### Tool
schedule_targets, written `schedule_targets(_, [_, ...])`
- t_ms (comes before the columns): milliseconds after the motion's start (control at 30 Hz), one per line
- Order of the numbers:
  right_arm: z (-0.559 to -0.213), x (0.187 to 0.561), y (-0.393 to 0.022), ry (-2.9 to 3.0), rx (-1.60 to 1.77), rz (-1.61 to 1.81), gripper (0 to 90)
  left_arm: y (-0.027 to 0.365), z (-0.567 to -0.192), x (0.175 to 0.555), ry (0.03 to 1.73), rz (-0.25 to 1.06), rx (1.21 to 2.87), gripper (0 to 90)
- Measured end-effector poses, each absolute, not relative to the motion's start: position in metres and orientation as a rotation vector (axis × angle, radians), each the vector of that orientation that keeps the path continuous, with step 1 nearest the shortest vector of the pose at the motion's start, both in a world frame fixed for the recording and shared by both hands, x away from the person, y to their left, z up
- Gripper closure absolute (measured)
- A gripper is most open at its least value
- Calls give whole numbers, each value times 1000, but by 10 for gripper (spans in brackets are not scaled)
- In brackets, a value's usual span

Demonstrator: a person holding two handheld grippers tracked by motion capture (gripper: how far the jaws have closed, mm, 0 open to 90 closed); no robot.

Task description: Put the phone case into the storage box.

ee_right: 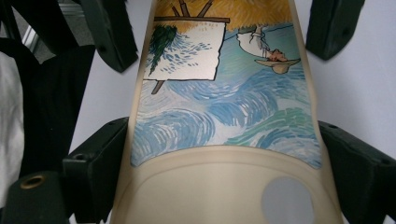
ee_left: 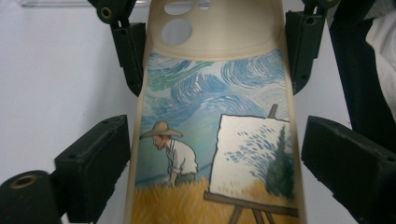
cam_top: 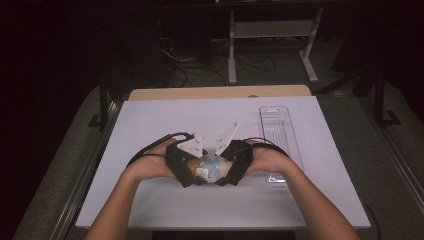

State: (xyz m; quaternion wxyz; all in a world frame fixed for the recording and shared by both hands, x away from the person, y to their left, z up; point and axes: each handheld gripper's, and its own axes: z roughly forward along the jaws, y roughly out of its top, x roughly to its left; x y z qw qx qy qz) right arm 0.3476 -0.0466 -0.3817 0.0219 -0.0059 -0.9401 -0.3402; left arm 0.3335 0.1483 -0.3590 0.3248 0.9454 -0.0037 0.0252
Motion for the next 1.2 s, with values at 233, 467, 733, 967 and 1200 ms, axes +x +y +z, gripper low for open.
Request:
schedule_targets(233, [-381,353,-52,-2918,-80,-1066,103,158,-354,335,80,78,2456,18])
schedule_targets(467, [-379,361,-62,-2908,-165,-1086,104,170,-346,338,174,124,2419,0])
schedule_targets(733, [-380,368,-71,-2908,-265,-1077,104,187,-348,341,297,178,2386,0])
schedule_targets(967, [-377,374,-81,-2916,-346,-1099,104,199,-361,339,419,277,2375,0])
schedule_targets(1200, [-377,377,-88,-2924,-420,-1120,104,207,-381,331,536,318,2342,0])
